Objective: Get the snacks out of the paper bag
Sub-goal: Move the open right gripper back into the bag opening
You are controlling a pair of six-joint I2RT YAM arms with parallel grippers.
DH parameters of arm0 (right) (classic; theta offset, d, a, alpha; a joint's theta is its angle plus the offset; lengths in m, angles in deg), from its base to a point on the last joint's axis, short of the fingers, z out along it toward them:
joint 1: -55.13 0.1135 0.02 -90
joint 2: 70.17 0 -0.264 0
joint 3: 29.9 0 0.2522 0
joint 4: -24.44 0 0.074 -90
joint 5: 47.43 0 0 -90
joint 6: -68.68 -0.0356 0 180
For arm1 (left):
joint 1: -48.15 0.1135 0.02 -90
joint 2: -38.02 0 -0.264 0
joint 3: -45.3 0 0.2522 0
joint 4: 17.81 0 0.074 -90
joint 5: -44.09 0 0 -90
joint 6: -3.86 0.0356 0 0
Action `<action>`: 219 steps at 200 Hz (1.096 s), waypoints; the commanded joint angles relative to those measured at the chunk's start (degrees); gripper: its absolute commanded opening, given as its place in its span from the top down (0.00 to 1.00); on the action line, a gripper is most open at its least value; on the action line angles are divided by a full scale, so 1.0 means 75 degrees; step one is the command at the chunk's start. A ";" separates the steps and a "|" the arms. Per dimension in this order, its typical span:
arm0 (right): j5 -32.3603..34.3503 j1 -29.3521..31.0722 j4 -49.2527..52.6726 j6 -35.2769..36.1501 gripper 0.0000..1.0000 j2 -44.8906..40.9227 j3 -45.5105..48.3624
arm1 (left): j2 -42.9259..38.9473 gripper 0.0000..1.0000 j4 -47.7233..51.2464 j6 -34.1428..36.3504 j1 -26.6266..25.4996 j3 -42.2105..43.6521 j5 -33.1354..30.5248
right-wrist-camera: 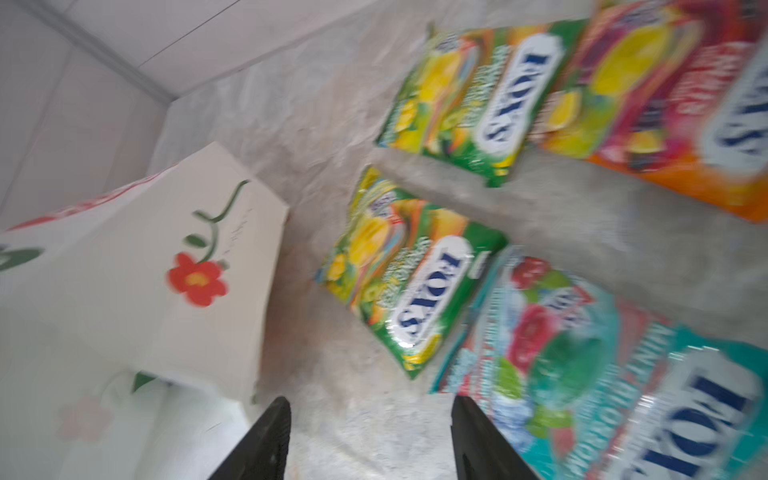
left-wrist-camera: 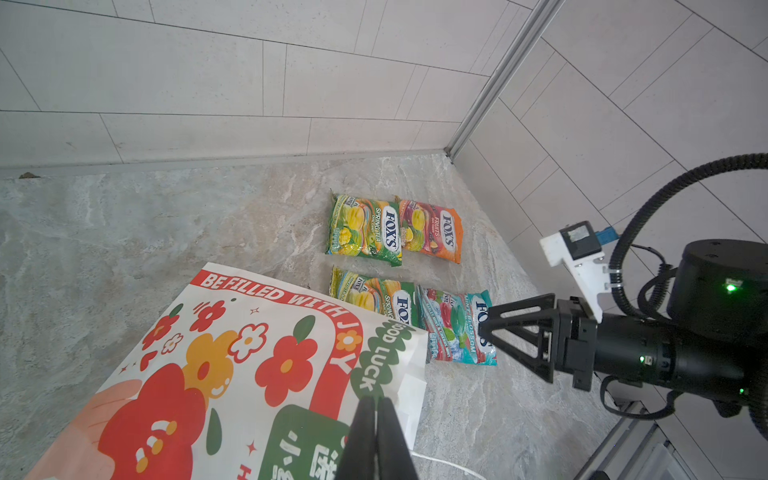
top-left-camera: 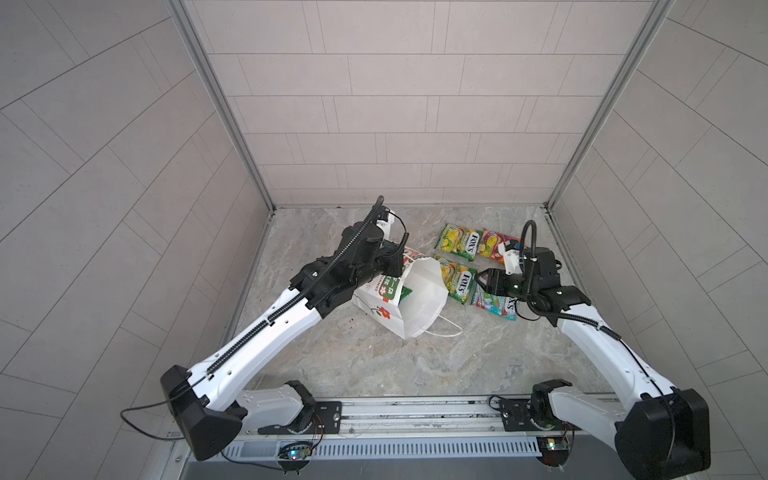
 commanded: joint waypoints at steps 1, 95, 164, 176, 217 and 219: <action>-0.0670 0.0932 -0.0736 -0.0200 0.37 -0.0362 0.0098 | -0.0221 1.00 -0.0264 0.0102 -0.0013 0.0069 0.0151; 0.0105 0.3689 -0.1813 -0.0240 0.40 0.1163 -0.0178 | -0.0258 1.00 -0.0462 -0.0028 -0.0019 0.0036 0.0433; 0.0743 0.4360 -0.1743 -0.0581 0.41 0.2730 -0.0803 | -0.0412 1.00 -0.0457 -0.0042 -0.0019 -0.0002 0.0458; 0.0970 0.4406 -0.1850 -0.0790 0.41 0.2910 -0.0879 | -0.0427 1.00 -0.0463 -0.0039 -0.0018 -0.0012 0.0491; 0.1645 0.4441 -0.2388 -0.1929 0.42 0.3399 -0.1018 | -0.0405 1.00 -0.0475 -0.0020 -0.0014 -0.0030 0.0624; 0.1691 0.4436 -0.2407 -0.1990 0.42 0.3419 -0.1020 | -0.0400 1.00 -0.0475 -0.0026 -0.0017 -0.0033 0.0626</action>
